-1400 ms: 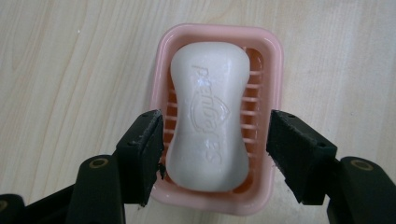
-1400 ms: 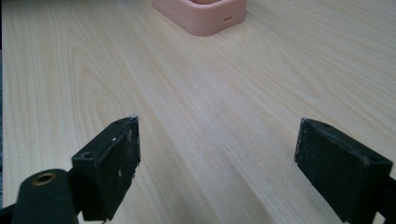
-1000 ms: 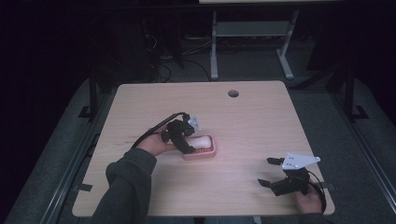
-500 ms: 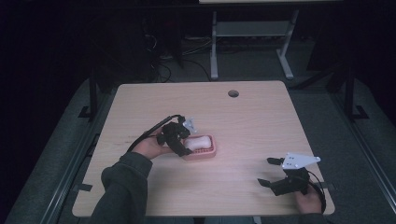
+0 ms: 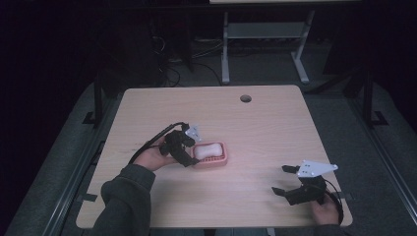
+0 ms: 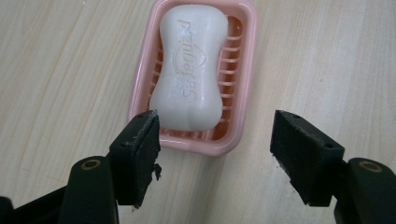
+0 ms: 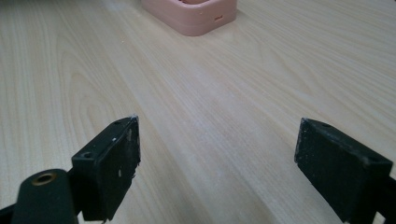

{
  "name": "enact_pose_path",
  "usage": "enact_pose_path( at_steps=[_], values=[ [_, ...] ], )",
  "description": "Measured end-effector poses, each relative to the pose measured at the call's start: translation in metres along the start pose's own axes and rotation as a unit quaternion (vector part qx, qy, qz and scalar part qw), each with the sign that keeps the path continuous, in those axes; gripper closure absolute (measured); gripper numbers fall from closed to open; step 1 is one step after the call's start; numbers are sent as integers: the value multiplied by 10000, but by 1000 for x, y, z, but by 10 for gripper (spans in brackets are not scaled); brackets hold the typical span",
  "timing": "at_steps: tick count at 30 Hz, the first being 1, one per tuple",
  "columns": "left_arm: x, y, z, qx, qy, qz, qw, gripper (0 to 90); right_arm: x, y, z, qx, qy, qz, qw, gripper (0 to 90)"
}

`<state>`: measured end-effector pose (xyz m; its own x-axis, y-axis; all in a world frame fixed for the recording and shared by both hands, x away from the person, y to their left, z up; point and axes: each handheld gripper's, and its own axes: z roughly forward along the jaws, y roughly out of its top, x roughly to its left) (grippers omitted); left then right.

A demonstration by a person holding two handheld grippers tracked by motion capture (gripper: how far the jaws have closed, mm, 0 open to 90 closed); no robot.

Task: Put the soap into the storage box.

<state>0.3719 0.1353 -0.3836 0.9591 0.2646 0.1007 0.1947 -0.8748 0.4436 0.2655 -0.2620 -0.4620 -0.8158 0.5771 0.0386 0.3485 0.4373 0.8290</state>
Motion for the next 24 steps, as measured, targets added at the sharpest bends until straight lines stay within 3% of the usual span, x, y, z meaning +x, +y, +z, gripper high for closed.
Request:
enact_pose_path(
  at_steps=[3, 12, 24],
  values=[
    [-2, -1, -3, -106, 11, -31, 9999, 324, 0, 1, 0, -15, -33, 4, 10000, 135],
    [-8, -13, -9, -99, 56, -39, 9999, 314, -2, -1, 1, 39, -77, 8, 10000, 135],
    [-15, -34, -10, -176, 26, -240, 9996, 318, -3, 0, 1, 35, -147, 30, 9999, 135]
  ],
)
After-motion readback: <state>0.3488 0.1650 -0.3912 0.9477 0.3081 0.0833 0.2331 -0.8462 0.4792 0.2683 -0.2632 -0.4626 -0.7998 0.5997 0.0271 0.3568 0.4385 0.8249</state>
